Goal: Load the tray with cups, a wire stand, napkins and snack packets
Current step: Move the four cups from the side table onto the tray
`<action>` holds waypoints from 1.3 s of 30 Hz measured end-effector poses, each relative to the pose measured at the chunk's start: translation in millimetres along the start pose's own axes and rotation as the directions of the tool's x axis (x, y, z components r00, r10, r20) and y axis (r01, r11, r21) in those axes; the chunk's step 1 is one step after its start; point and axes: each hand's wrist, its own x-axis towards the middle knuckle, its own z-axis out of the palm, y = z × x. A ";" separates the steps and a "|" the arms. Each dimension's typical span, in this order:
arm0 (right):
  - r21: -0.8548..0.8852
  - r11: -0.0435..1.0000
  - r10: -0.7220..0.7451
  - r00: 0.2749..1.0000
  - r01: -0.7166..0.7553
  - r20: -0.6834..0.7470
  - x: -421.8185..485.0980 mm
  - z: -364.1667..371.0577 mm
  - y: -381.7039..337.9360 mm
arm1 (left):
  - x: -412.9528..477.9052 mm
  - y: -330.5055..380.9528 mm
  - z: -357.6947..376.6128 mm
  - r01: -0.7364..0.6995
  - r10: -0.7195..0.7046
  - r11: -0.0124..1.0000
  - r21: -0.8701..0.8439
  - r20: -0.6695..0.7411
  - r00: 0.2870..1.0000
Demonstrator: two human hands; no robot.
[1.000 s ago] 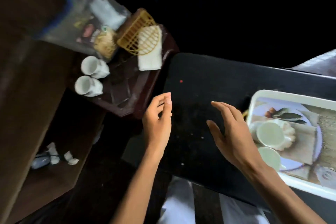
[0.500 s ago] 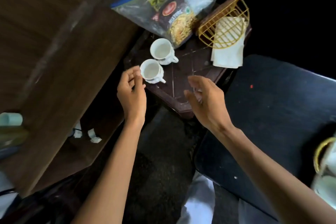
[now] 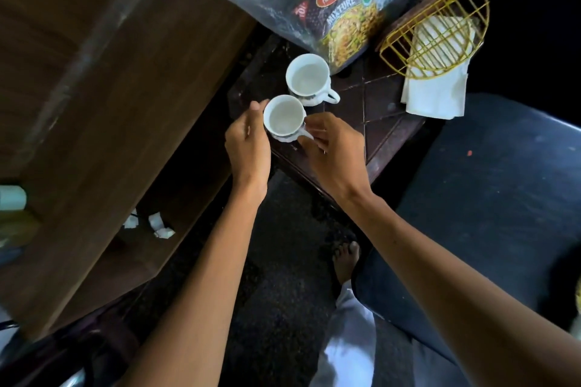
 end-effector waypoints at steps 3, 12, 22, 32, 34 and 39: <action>0.005 1.000 -0.022 1.000 0.022 -0.017 -1.7 -1.4 0.2 | -6.8 -1.7 -1.6 0.024 -0.025 0.999 -0.023 -0.018 1.000; 0.098 0.995 0.001 0.996 0.007 -0.086 -41.9 -58.4 12.6 | -85.2 6.4 16.4 0.102 -0.094 0.983 -0.154 0.059 0.994; 0.139 0.984 0.148 0.954 -0.114 -0.262 -143.7 -203.0 63.6 | -221.0 10.0 106.9 0.095 -0.069 0.992 -0.086 0.266 0.961; 0.208 0.946 0.315 0.849 -0.247 -0.423 -265.1 -375.2 137.3 | -385.5 -12.0 212.4 0.090 -0.069 0.996 -0.009 0.560 0.826; 0.220 0.939 0.338 0.824 -0.264 -0.454 -287.1 -402.2 153.9 | -410.0 -15.7 227.0 0.116 -0.095 0.993 0.005 0.615 0.783; 0.208 0.935 0.353 0.791 -0.285 -0.500 -325.3 -442.3 190.5 | -436.4 -28.9 244.3 0.154 -0.135 0.988 0.030 0.658 0.741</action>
